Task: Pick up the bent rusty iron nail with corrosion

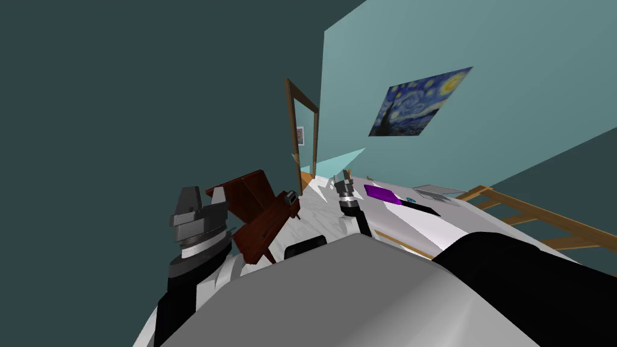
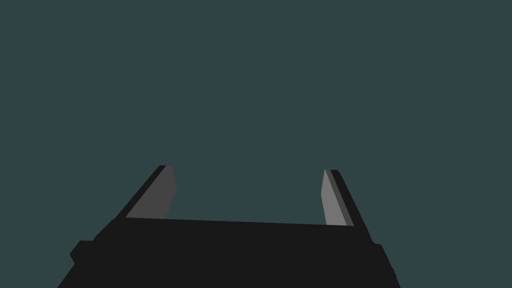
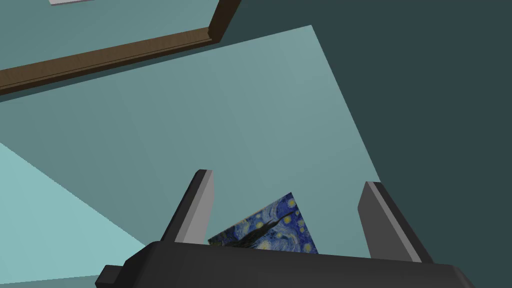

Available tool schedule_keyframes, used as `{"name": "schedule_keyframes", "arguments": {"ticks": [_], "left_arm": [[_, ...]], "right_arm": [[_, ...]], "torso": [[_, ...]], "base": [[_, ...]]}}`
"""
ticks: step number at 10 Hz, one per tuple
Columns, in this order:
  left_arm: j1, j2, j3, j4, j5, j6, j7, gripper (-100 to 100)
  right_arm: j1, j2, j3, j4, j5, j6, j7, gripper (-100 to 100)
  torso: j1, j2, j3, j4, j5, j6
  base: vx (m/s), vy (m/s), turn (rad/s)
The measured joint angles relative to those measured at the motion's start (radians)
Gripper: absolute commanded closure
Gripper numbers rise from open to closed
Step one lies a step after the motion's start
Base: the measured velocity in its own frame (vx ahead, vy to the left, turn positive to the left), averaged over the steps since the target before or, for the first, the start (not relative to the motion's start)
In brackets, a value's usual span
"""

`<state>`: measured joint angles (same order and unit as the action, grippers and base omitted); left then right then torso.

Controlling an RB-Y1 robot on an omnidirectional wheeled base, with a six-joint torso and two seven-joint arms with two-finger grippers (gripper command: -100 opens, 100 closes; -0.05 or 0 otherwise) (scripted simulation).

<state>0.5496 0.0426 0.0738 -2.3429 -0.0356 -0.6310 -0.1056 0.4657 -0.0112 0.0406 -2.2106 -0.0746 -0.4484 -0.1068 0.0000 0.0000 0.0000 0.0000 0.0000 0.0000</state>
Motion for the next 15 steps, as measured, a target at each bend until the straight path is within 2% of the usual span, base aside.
{"name": "schedule_keyframes", "arguments": {"ticks": [3, 4, 6, 7, 10, 11, 13, 14, 15], "left_arm": [[0.019, 0.051, 0.000, 0.055, 0.033, 0.028, 0.017, -100], [0.028, 0.065, 0.000, 0.066, 0.046, 0.051, 0.024, -100], [0.028, 0.089, -0.004, 0.125, 0.076, 0.101, 0.038, -100], [0.031, 0.093, -0.014, 0.147, 0.088, 0.133, 0.041, -100], [0.070, 0.134, -0.012, 0.242, 0.155, 0.203, 0.080, -100], [0.096, 0.143, -0.020, 0.278, 0.176, 0.214, 0.092, -100], [0.094, 0.154, -0.018, 0.321, 0.203, 0.260, 0.103, -100], [0.101, 0.163, -0.020, 0.367, 0.223, 0.281, 0.114, -100], [0.111, 0.167, -0.021, 0.375, 0.234, 0.298, 0.120, -100]], "right_arm": [[0.000, 0.000, 0.000, 0.000, 0.000, 0.000, 0.000, 0], [0.000, 0.000, 0.000, 0.000, 0.000, 0.000, 0.000, 0], [0.000, 0.000, 0.000, 0.000, 0.000, 0.000, 0.000, 0], [0.000, 0.000, 0.000, 0.000, 0.000, 0.000, 0.000, 0], [0.000, 0.000, 0.000, 0.000, 0.000, 0.000, 0.000, 0], [0.000, 0.000, 0.000, 0.000, 0.000, 0.000, 0.000, 0], [0.000, 0.000, 0.000, 0.000, 0.000, 0.000, 0.000, 0], [0.000, 0.000, 0.000, 0.000, 0.000, 0.000, 0.000, 0], [0.000, 0.000, 0.000, 0.000, 0.000, 0.000, 0.000, 0]], "torso": [[-0.002, -0.001, -0.001, 0.000, 0.000, 0.000], [-0.002, 0.000, 0.000, 0.000, -0.001, 0.000], [-0.003, -0.001, 0.000, 0.000, -0.001, 0.000], [-0.003, -0.001, -0.001, 0.000, -0.001, 0.000], [-0.003, 0.000, 0.000, 0.000, -0.001, 0.000], [-0.003, 0.000, 0.000, 0.000, -0.001, 0.000], [-0.002, 0.000, 0.000, 0.000, -0.001, 0.000], [-0.002, -0.001, 0.000, 0.000, 0.000, 0.000], [-0.002, -0.001, 0.000, 0.000, -0.001, 0.000]], "base": [[0.009, -0.035, -0.090], [0.001, -0.044, -0.116], [0.011, -0.044, -0.155], [0.011, -0.045, -0.140], [0.011, -0.052, -0.173], [0.009, -0.033, -0.047], [0.015, -0.035, -0.145], [0.018, -0.027, -0.061], [0.021, -0.028, -0.108]]}}
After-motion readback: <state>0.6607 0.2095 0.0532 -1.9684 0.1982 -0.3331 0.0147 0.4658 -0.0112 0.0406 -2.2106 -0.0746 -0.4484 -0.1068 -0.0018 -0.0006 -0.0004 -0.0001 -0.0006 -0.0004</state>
